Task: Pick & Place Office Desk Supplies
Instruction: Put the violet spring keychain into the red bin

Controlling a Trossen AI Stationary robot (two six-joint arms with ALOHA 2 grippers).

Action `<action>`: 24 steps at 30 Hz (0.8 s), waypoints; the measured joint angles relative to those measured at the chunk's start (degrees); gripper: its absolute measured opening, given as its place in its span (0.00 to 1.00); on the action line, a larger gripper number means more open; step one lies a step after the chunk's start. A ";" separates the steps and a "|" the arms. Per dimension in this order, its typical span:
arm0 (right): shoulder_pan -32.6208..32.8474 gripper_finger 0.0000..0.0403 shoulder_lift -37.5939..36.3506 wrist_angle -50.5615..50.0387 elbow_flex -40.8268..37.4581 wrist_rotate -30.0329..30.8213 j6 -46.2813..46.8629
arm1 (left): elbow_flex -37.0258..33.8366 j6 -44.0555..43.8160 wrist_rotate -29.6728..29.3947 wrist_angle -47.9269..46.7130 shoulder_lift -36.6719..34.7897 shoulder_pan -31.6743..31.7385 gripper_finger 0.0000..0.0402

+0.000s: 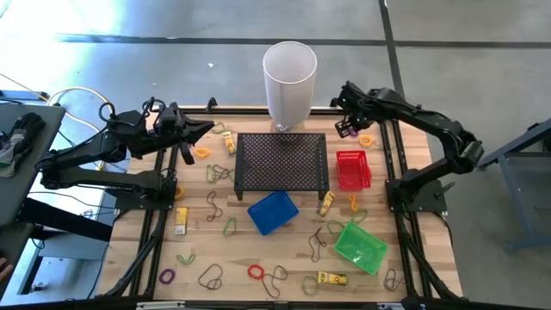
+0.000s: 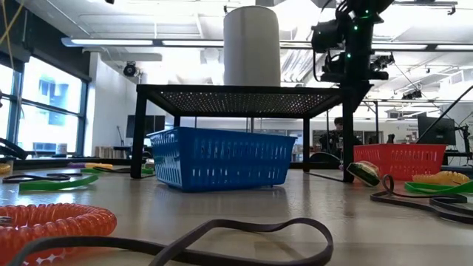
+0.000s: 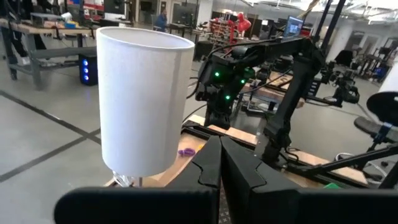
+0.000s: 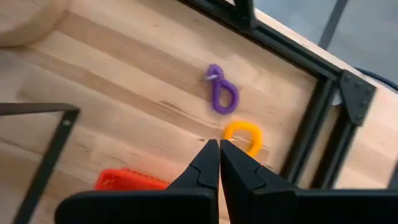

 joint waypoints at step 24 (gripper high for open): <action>-1.27 0.43 2.69 3.79 -0.45 -4.87 -3.50 | 0.00 0.80 -0.04 0.02 0.02 0.00 0.00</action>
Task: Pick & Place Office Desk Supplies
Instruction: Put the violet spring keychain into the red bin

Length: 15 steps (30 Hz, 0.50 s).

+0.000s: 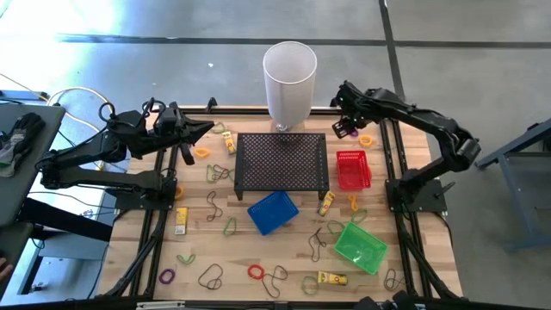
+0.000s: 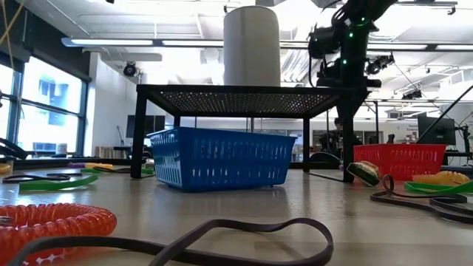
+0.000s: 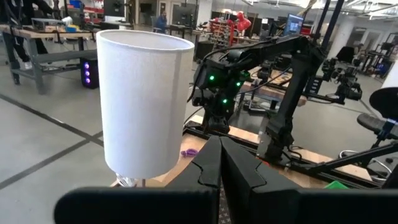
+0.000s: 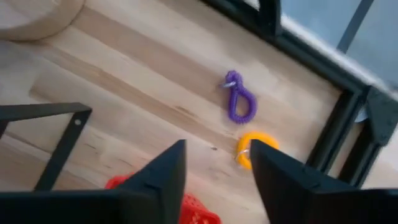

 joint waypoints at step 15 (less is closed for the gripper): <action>-4.89 0.43 13.84 0.92 0.00 1.25 0.12 | 0.00 -2.60 0.00 -0.02 0.00 0.00 0.00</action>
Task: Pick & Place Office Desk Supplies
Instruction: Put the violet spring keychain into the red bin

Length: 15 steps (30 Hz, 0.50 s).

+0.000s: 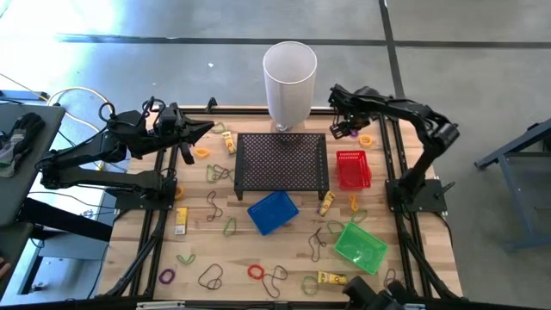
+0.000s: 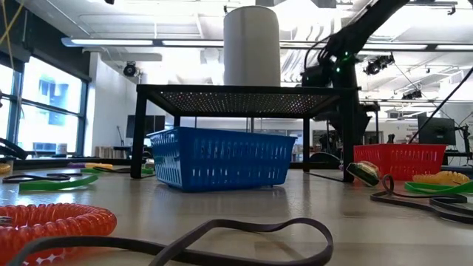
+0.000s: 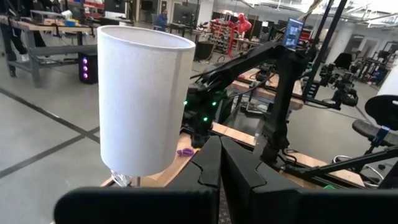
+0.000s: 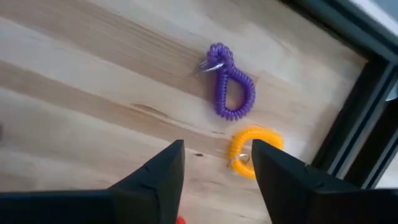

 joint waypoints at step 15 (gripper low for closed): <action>-4.66 0.40 4.26 6.42 0.00 -1.74 -1.65 | 0.00 1.43 0.00 0.02 0.00 -0.01 0.00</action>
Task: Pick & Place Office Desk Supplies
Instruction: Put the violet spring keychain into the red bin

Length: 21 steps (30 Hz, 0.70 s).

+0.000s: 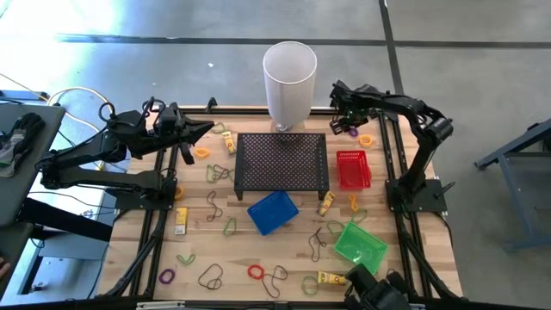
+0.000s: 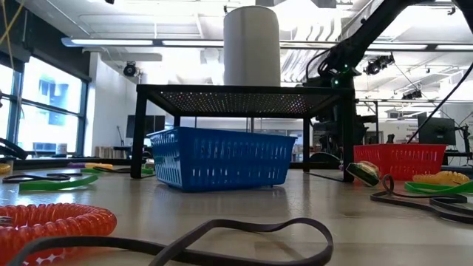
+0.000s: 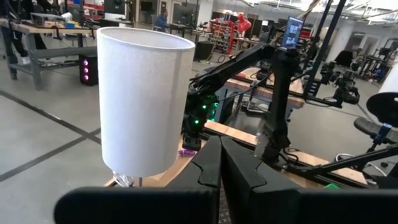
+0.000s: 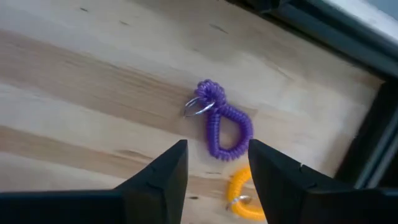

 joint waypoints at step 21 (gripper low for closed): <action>-0.44 0.48 8.35 4.02 0.37 0.80 -2.89 | 0.00 -0.06 0.00 0.57 0.00 0.01 0.00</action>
